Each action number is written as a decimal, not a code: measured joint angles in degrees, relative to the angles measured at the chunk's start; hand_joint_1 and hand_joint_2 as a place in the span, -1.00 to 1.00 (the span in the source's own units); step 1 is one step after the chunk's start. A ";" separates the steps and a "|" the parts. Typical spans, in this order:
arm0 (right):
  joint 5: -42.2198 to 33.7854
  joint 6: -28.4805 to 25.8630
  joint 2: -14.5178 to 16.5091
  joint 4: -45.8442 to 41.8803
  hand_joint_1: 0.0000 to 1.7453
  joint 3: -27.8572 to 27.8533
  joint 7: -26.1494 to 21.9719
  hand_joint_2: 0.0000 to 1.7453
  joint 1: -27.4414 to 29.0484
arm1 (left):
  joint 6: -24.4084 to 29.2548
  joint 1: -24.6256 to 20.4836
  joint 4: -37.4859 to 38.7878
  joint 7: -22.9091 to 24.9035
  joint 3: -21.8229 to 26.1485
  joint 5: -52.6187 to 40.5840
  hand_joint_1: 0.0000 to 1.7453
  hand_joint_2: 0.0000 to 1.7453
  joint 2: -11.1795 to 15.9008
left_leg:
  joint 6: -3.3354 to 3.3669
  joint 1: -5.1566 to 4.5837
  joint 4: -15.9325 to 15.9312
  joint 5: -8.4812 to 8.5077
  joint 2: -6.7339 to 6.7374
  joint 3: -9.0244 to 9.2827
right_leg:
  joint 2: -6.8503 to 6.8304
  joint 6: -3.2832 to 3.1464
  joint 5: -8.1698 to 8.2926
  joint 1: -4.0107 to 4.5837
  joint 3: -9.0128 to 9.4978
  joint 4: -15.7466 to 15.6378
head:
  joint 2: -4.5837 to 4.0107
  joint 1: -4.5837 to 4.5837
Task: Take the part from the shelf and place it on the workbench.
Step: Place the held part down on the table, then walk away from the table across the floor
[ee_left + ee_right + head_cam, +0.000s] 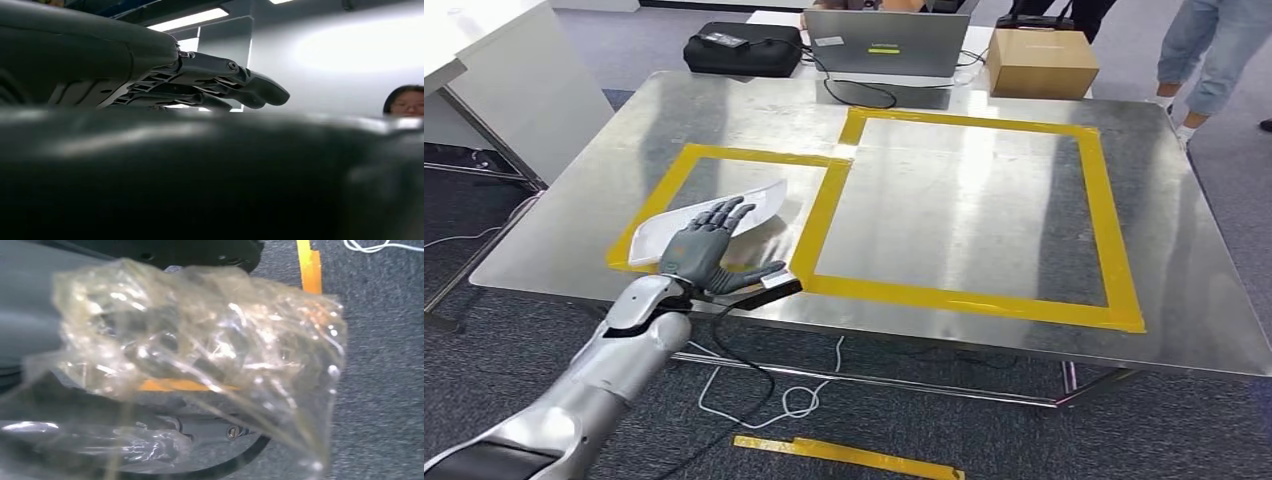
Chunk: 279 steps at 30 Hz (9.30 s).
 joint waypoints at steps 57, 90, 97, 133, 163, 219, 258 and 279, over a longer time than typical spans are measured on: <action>1.87 -2.81 2.32 0.00 -1.00 -8.66 3.30 -1.00 0.87 | -4.70 24.91 28.36 -29.85 64.22 45.07 -1.00 -1.00 -2.61 | -2.26 1.04 13.92 -9.02 1.01 -4.70 | -2.25 -1.24 -1.39 -0.47 1.94 -0.25 | 0.00 -0.53; 3.03 -0.94 2.71 0.02 -1.00 -9.26 3.76 -1.00 0.87 | -3.40 23.16 38.67 -25.02 64.82 36.90 -1.00 -1.00 -2.66 | -1.73 0.34 13.17 -7.68 0.99 -2.03 | -2.77 -1.49 -2.43 -0.12 4.86 -1.88 | 0.00 -0.74; 3.50 -0.62 2.71 0.04 -1.00 -9.26 3.96 -1.00 0.79 | -3.40 22.62 38.84 -24.89 64.32 36.24 -1.00 -1.00 -3.06 | 0.25 0.19 -1.73 -2.84 0.64 5.83 | -2.66 0.19 -1.31 0.34 3.02 -0.84 | 0.00 -0.68; 5.51 -0.73 2.61 0.11 -1.00 -9.19 4.50 -1.00 1.06 | -7.18 23.13 40.18 -23.62 63.32 34.52 -1.00 -1.00 -5.20 | 1.89 0.23 -2.64 -0.72 1.25 3.77 | -2.64 1.76 -9.49 -0.24 -4.13 13.26 | 0.00 -0.49; 6.34 -0.80 2.80 0.24 -1.00 -9.10 4.31 -1.00 1.04 | -7.15 23.14 40.71 -21.97 62.19 31.97 -1.00 -1.00 -6.40 | 1.48 0.35 -2.07 -1.67 1.25 4.93 | -2.85 2.00 -8.17 -0.44 -4.82 11.11 | 0.00 -0.70; 7.12 -1.63 4.18 0.29 -1.00 -9.10 3.80 -1.00 0.94 | -7.09 23.87 41.02 -21.60 62.10 30.52 -1.00 -1.00 -6.66 | 0.41 -0.15 -1.06 -1.69 0.84 4.21 | -2.97 -0.50 -0.86 0.66 2.97 -0.55 | 0.00 -1.06; 8.70 -0.56 3.20 0.26 -1.00 -9.11 2.77 -1.00 0.97 | -7.99 23.96 41.12 -22.95 62.89 30.70 -1.00 -1.00 -5.97 | 1.76 0.08 -2.91 -0.97 0.50 4.69 | -2.72 1.03 -7.65 0.07 -2.71 13.50 | 0.00 -0.68; 10.36 -0.97 3.44 0.38 -1.00 -8.97 3.03 -1.00 0.74 | -7.95 24.88 41.19 -21.69 63.30 27.16 -1.00 -1.00 -6.47 | 0.02 -0.27 -0.90 -1.44 1.75 3.16 | -5.23 -0.39 -2.57 0.20 4.50 -0.72 | 0.00 -1.23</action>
